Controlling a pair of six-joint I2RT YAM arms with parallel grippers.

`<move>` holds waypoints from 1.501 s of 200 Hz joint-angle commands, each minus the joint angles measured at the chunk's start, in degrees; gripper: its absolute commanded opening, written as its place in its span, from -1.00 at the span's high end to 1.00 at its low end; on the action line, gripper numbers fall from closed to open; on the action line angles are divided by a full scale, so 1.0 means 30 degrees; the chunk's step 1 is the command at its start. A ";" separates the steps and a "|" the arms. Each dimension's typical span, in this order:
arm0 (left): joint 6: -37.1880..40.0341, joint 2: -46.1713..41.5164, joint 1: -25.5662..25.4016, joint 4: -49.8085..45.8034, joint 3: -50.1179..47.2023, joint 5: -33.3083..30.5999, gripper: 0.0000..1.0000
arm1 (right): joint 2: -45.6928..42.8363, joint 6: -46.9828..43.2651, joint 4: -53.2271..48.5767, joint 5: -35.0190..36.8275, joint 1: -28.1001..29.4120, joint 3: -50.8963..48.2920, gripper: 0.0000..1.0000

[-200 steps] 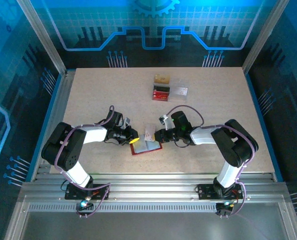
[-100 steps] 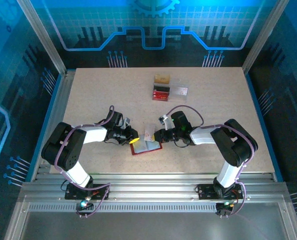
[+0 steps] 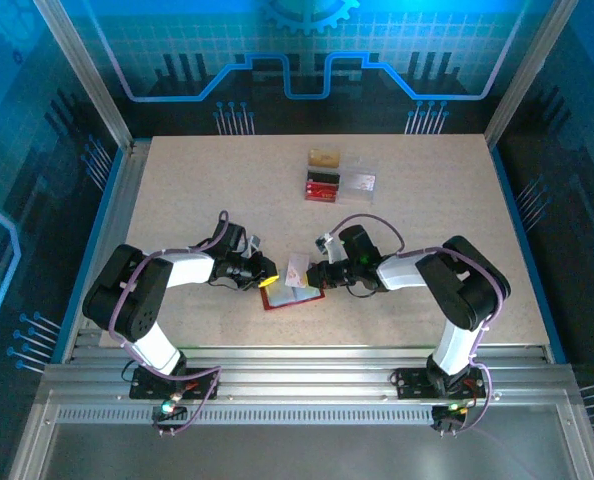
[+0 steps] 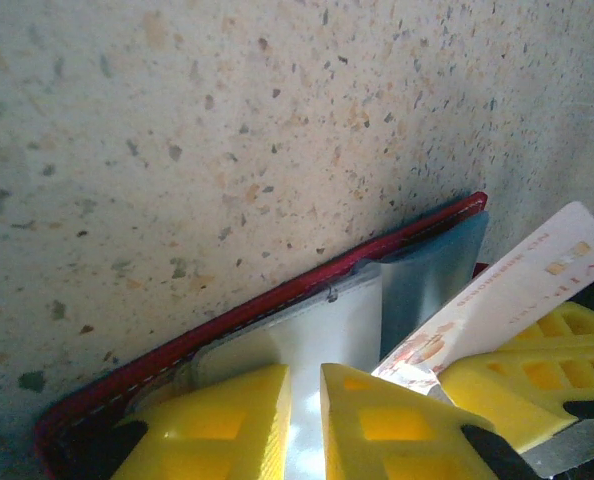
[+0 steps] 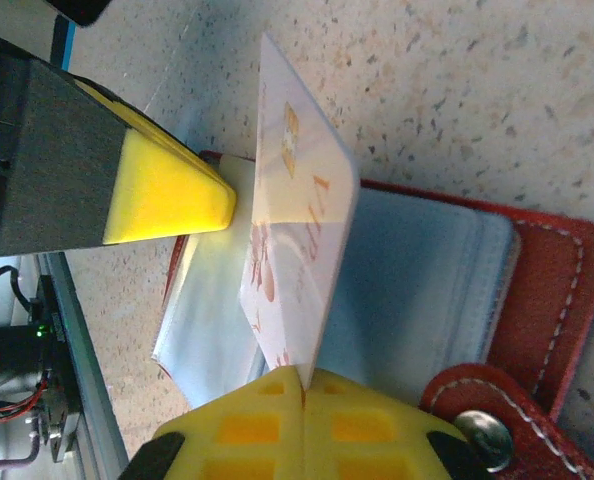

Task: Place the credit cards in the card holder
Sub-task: Insert the credit card into the card slot.

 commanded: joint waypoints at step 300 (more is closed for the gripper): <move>0.0616 0.0828 -0.0160 -0.2176 -0.0317 -0.1882 0.65 | 0.3642 -0.4215 -1.7110 -0.3245 -0.0046 0.7881 1.00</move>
